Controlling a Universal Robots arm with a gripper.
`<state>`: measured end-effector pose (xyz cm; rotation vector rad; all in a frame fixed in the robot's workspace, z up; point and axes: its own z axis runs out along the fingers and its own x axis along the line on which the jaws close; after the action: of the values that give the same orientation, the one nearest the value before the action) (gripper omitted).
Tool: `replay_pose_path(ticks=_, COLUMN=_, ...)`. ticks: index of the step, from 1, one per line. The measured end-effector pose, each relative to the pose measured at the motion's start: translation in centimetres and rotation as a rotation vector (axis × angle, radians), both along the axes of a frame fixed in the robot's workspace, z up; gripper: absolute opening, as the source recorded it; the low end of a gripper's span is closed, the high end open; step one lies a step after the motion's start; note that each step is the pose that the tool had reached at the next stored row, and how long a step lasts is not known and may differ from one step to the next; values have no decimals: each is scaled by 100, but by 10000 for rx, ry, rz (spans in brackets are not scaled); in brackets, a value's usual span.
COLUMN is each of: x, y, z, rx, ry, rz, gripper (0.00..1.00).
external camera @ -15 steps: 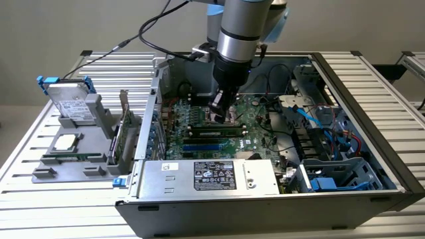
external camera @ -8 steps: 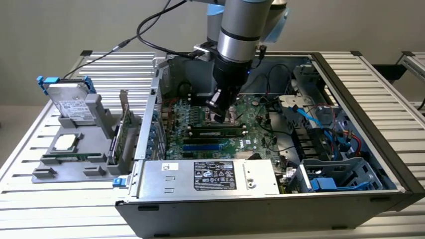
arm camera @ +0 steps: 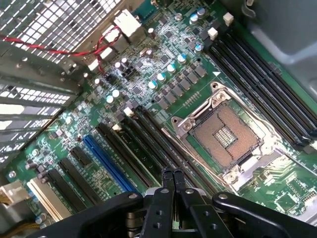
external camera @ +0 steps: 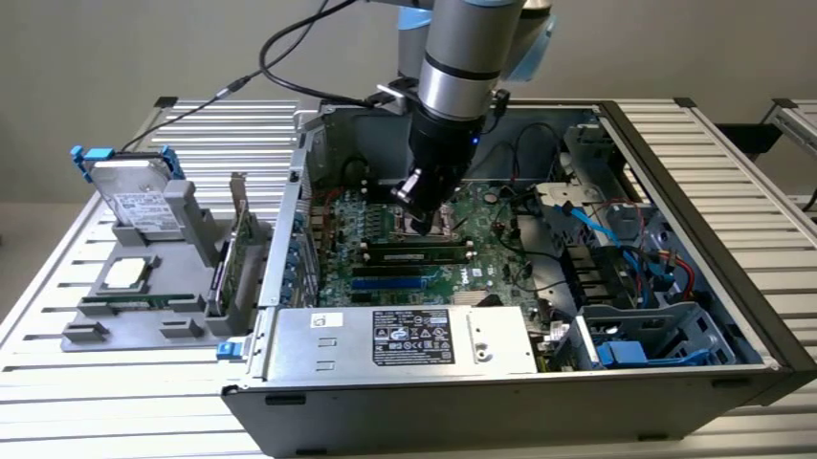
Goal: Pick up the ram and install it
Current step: 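Press down the ram until it locks into place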
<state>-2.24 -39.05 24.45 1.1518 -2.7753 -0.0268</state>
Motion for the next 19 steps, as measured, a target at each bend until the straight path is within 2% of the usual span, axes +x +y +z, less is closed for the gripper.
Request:
replay_pose_path(ticks=15, x=0, y=0, z=-13, rx=1, ry=-76, rz=-2234, gripper=10)
replay_pose_path(ticks=19, x=0, y=1, z=-17, rx=-2, ry=-138, rz=-2741, gripper=10)
